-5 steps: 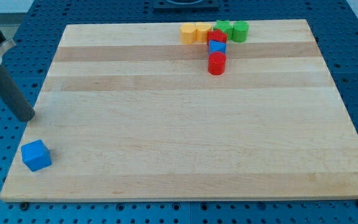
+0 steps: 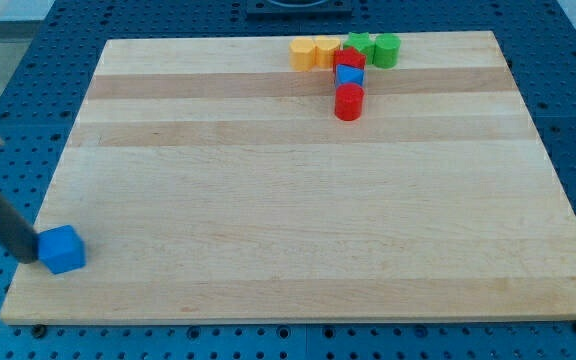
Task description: Move the cube to the right
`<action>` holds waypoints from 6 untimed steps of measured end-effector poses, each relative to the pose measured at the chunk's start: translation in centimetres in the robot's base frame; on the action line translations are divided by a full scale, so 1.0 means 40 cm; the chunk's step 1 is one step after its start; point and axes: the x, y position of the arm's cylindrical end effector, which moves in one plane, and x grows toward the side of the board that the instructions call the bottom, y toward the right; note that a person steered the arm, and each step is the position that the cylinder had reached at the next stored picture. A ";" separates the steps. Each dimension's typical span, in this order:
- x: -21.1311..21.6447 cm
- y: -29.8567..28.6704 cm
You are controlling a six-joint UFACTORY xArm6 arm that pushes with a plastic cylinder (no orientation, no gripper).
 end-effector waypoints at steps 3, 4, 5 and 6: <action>0.037 0.173; 0.037 0.263; 0.037 0.408; 0.027 0.580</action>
